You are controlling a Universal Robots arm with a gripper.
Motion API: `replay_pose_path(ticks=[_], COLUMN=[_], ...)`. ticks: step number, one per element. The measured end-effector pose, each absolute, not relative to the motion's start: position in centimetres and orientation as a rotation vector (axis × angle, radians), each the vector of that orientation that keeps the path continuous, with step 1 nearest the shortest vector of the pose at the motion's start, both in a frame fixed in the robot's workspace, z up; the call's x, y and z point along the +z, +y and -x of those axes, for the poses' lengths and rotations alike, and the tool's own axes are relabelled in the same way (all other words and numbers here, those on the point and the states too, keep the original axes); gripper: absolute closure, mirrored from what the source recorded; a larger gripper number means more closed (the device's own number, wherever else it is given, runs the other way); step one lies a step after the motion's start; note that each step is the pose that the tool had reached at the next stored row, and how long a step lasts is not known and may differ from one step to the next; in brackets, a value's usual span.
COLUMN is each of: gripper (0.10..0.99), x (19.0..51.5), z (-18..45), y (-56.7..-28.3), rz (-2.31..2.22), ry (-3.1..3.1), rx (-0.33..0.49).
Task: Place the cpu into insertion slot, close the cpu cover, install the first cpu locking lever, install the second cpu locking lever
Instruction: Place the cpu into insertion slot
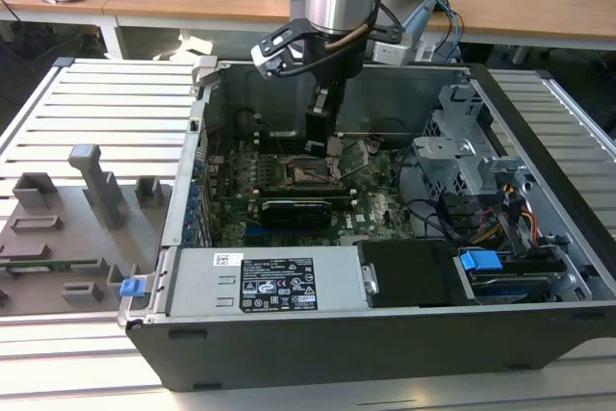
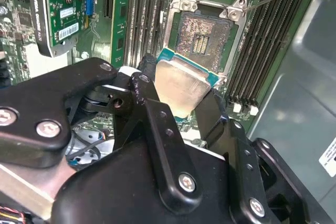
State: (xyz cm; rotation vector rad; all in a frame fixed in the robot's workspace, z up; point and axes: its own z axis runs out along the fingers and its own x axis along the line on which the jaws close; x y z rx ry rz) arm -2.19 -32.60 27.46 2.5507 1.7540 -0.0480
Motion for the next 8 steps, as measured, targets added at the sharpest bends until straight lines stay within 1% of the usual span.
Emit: replay_pose_path(ticks=[8], gripper=[0.545], x=[27.46], z=[2.18], y=[-32.6], rz=[-2.632], ry=[1.619], rx=[-0.059])
